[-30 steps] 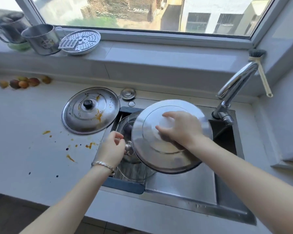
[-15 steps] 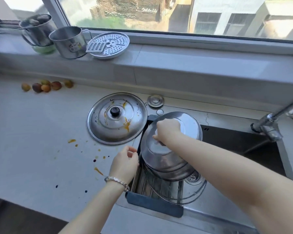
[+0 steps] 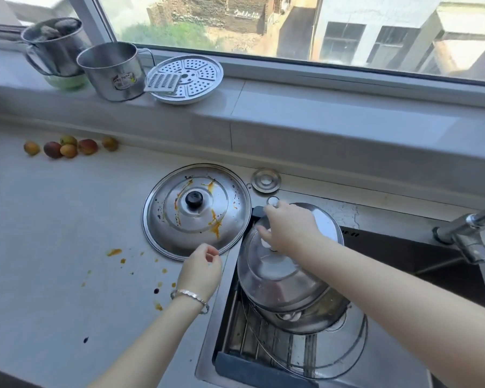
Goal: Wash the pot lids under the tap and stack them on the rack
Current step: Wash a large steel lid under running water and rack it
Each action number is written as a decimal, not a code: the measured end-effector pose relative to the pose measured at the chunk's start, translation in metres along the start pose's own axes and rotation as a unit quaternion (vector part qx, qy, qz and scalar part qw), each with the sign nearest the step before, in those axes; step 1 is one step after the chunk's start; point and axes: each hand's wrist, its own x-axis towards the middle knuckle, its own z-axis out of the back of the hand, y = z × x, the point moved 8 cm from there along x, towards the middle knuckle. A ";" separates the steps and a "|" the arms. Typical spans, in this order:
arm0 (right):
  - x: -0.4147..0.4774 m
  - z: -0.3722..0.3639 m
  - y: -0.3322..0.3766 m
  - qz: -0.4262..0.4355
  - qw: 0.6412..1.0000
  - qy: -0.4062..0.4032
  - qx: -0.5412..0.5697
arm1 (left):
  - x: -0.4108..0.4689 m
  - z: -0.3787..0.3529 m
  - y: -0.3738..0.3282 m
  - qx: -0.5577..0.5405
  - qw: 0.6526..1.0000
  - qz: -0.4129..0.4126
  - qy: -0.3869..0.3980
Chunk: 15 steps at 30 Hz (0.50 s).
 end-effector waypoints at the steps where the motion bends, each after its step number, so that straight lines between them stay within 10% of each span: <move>1: 0.000 0.009 -0.004 0.002 1.000 -0.012 0.016 | 0.018 0.005 -0.007 0.039 0.999 -0.015 -0.013; 9: 0.003 0.031 -0.046 -0.019 0.995 -0.039 0.090 | 0.154 0.028 -0.034 0.388 0.921 0.011 -0.038; 15: -0.011 0.025 -0.069 -0.039 0.991 -0.035 0.122 | 0.188 0.018 -0.021 0.399 0.917 0.001 0.002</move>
